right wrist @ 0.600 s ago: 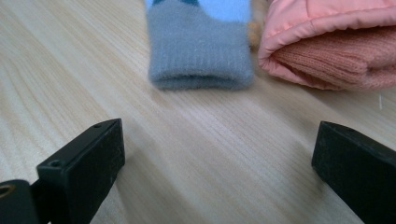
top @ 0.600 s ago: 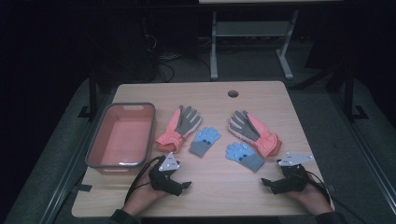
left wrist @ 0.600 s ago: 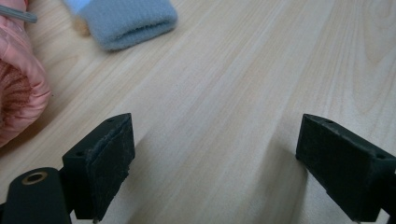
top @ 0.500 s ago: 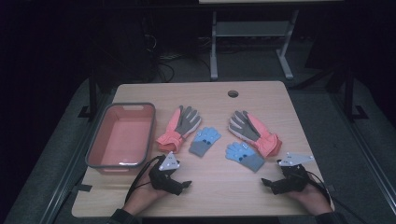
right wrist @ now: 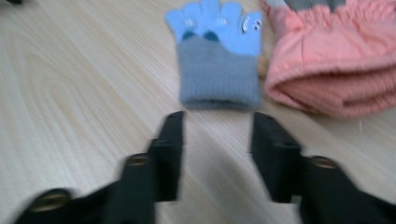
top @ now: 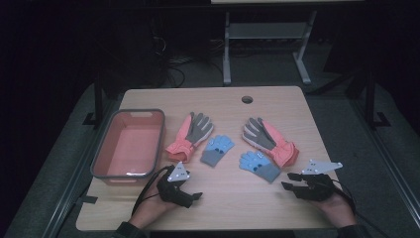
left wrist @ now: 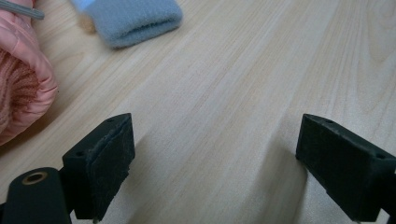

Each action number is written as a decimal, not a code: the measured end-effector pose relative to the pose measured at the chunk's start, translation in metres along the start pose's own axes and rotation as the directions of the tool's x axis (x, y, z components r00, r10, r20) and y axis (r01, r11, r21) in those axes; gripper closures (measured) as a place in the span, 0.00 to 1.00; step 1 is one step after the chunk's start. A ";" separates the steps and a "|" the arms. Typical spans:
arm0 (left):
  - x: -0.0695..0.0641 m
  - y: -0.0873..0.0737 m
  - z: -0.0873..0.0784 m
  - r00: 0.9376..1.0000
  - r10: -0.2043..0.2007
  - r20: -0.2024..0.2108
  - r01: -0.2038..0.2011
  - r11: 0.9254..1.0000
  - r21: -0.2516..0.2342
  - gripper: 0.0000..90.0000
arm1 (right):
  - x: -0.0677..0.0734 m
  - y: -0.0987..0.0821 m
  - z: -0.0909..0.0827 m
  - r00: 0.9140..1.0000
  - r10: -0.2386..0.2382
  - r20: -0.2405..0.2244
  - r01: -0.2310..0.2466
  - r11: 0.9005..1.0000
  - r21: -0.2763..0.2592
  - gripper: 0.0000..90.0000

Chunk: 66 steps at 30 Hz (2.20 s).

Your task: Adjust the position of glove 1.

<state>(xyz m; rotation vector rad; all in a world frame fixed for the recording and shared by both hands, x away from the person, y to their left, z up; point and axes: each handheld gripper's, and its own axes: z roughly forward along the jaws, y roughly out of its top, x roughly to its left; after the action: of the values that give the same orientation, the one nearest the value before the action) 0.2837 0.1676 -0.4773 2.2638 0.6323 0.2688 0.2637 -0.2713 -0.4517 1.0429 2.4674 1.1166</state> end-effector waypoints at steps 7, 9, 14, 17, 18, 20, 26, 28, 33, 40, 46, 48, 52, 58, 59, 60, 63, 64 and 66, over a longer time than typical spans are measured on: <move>-0.001 0.000 0.000 1.000 -0.010 0.001 0.010 1.000 -0.006 0.12 | -0.002 0.024 0.001 0.999 -0.022 -0.034 0.021 0.999 -0.025 1.00; -0.001 -0.001 0.000 1.000 -0.010 0.001 0.010 1.000 -0.005 0.12 | -0.001 0.030 0.006 0.998 -0.037 -0.044 0.036 0.999 -0.016 1.00; 0.000 0.000 0.000 1.000 -0.004 0.000 0.004 1.000 0.001 0.12 | -0.005 0.042 0.022 0.997 -0.050 -0.060 0.051 0.999 0.012 1.00; 0.000 0.000 -0.001 1.000 -0.003 0.001 0.003 1.000 0.006 0.12 | -0.010 0.046 0.031 0.996 -0.043 -0.076 0.045 0.999 0.023 1.00; 0.000 0.000 -0.001 1.000 -0.004 0.001 0.004 1.000 0.005 0.12 | -0.012 0.046 0.033 0.996 -0.043 -0.075 0.046 0.998 0.031 1.00; -0.001 0.000 0.000 1.000 -0.009 0.000 0.009 1.000 0.001 0.12 | -0.015 0.047 0.037 0.996 -0.041 -0.078 0.044 0.998 0.038 1.00; -0.001 0.000 0.000 1.000 -0.013 0.000 0.013 1.000 0.000 0.12 | -0.017 0.046 0.048 0.995 -0.043 -0.085 0.050 0.995 0.088 1.00; -0.001 0.000 0.000 1.000 -0.013 -0.001 0.013 1.000 -0.001 0.12 | -0.015 0.044 0.053 0.995 -0.054 -0.086 0.063 0.992 0.109 1.00; -0.001 0.000 -0.001 1.000 -0.009 -0.002 0.009 1.000 0.004 0.12 | -0.010 0.045 0.055 0.993 -0.053 -0.105 0.064 0.992 0.110 1.00; 0.000 0.000 -0.001 1.000 -0.010 -0.003 0.010 1.000 0.004 0.12 | 0.002 0.050 0.061 0.987 -0.076 -0.143 0.092 0.990 0.109 1.00; 0.000 0.000 -0.001 1.000 -0.010 -0.004 0.010 1.000 0.005 0.12 | 0.017 0.055 0.067 0.976 -0.109 -0.188 0.131 0.985 0.109 1.00; -0.001 0.000 -0.001 1.000 -0.010 -0.004 0.010 1.000 0.004 0.12 | 0.022 0.057 0.070 0.971 -0.116 -0.210 0.140 0.984 0.106 1.00; 0.000 0.000 -0.001 1.000 -0.010 -0.004 0.010 1.000 0.005 0.12 | 0.034 0.061 0.075 0.962 -0.133 -0.237 0.162 0.981 0.107 1.00; 0.000 0.000 -0.001 1.000 -0.009 -0.004 0.009 1.000 0.005 0.12 | 0.050 0.067 0.083 0.947 -0.167 -0.274 0.201 0.974 0.101 1.00; 0.000 0.000 -0.001 1.000 -0.010 -0.004 0.010 1.000 0.005 0.12 | 0.052 0.068 0.084 0.945 -0.160 -0.284 0.196 0.976 0.100 1.00; 0.000 0.000 -0.001 1.000 -0.009 -0.004 0.009 1.000 0.005 0.12 | 0.054 0.069 0.086 0.943 -0.169 -0.287 0.204 0.974 0.099 1.00; 0.000 0.000 -0.001 1.000 -0.008 -0.004 0.008 1.000 0.005 0.12 | 0.059 0.071 0.089 0.939 -0.160 -0.306 0.198 0.975 0.097 1.00; 0.000 0.000 -0.001 1.000 -0.008 -0.004 0.008 1.000 0.005 0.12 | 0.060 0.072 0.091 0.936 -0.178 -0.304 0.216 0.972 0.094 1.00; 0.000 0.000 -0.001 1.000 -0.008 -0.003 0.008 1.000 0.005 0.12 | 0.064 0.074 0.094 0.931 -0.183 -0.315 0.221 0.971 0.090 1.00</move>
<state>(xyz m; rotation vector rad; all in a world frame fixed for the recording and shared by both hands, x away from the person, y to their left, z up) 0.2831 0.1680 -0.4770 2.2659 0.6447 0.2671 0.2999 -0.1409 -0.4568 0.6621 2.8410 1.1435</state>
